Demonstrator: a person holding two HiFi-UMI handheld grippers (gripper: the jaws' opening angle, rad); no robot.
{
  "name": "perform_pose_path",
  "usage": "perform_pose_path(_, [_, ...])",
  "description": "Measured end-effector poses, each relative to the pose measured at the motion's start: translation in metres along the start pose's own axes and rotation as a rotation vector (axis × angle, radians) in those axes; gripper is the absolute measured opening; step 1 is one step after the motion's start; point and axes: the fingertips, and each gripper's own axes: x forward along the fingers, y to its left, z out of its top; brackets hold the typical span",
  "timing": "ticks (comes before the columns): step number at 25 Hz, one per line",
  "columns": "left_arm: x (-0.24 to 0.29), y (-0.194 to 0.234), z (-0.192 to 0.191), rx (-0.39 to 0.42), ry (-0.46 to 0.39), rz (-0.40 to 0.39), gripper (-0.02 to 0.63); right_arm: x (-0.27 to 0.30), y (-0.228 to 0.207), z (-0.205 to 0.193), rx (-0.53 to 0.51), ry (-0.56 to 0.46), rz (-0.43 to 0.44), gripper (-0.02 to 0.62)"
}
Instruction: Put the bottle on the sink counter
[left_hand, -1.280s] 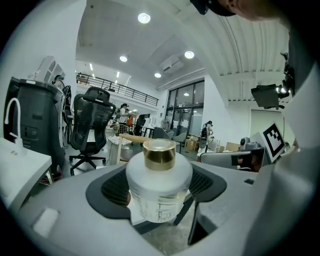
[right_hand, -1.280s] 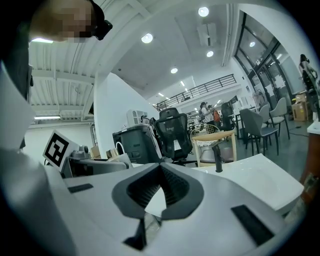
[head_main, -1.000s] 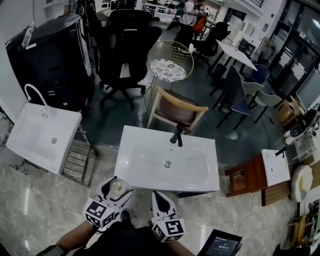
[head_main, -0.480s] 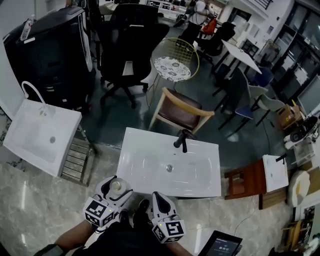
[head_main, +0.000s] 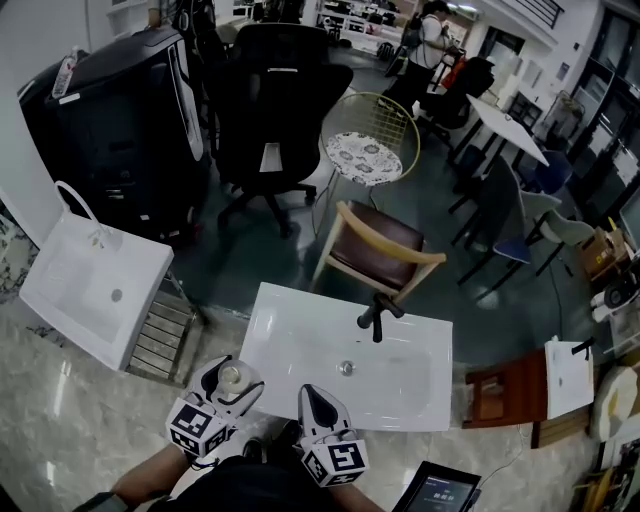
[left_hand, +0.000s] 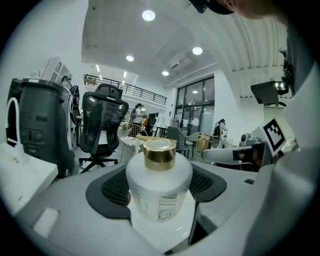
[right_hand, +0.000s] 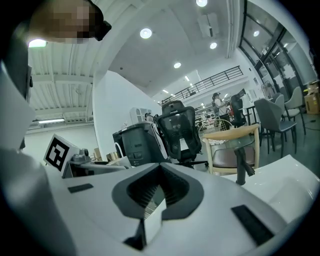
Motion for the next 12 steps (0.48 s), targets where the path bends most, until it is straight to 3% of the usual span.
perform_pose_path(12, [0.061, 0.026, 0.02, 0.014, -0.039, 0.087, 0.337, 0.048, -0.052, 0.009, 0.048, 0.025, 0.072, -0.005])
